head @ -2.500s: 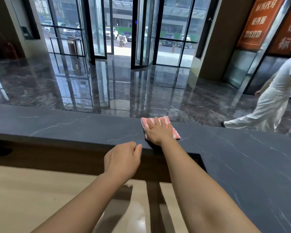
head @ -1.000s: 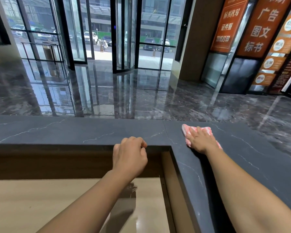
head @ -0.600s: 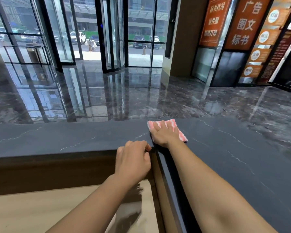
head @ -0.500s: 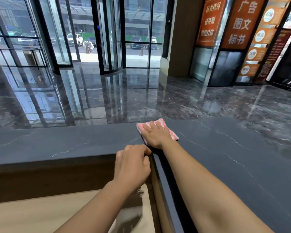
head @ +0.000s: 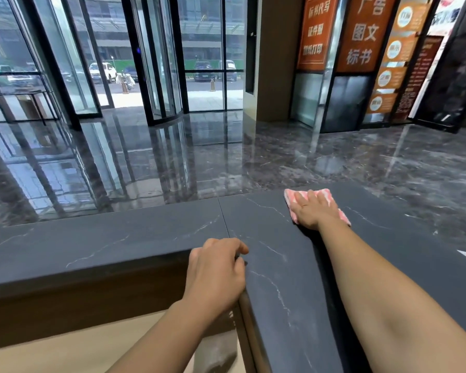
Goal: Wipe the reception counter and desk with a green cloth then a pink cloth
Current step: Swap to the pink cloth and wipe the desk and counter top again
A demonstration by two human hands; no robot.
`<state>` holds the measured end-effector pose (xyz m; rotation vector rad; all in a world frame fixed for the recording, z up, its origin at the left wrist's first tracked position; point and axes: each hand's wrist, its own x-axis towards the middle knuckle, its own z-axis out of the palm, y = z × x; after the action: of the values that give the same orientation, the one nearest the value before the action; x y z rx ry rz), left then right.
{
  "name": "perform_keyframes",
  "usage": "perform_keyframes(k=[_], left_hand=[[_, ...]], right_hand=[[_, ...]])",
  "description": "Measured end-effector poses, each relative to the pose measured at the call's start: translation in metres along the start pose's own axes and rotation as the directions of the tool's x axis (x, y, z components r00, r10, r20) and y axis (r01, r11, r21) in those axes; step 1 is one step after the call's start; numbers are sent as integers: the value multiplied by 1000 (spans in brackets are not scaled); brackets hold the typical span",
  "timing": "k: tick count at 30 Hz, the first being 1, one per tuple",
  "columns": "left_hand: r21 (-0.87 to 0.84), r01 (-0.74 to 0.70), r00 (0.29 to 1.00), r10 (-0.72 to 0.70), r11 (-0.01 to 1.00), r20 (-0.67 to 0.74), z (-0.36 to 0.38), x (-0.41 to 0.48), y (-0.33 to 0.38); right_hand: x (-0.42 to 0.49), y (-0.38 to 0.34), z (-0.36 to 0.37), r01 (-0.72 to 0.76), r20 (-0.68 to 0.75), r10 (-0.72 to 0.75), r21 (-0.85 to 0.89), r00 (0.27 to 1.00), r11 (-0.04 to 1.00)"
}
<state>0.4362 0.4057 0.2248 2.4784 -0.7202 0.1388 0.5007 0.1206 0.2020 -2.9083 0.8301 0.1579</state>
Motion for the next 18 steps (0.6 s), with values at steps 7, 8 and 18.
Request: perform_keyframes(k=[7,8,18], left_hand=[[-23,21,1000,-20,1000,23,-9,-51,3],[-40,37,999,-37,999,-1,-11,-60,5],[-34,170,972,-173,985,-160,-15,-122,30]], right_hand=[[-70,-39,9,55,-25,-55,-16,998,998],[-82,-47,12,95,-29,-95,-30,995,995],[-199,-96,36,451,87,-444,-80,892,889]])
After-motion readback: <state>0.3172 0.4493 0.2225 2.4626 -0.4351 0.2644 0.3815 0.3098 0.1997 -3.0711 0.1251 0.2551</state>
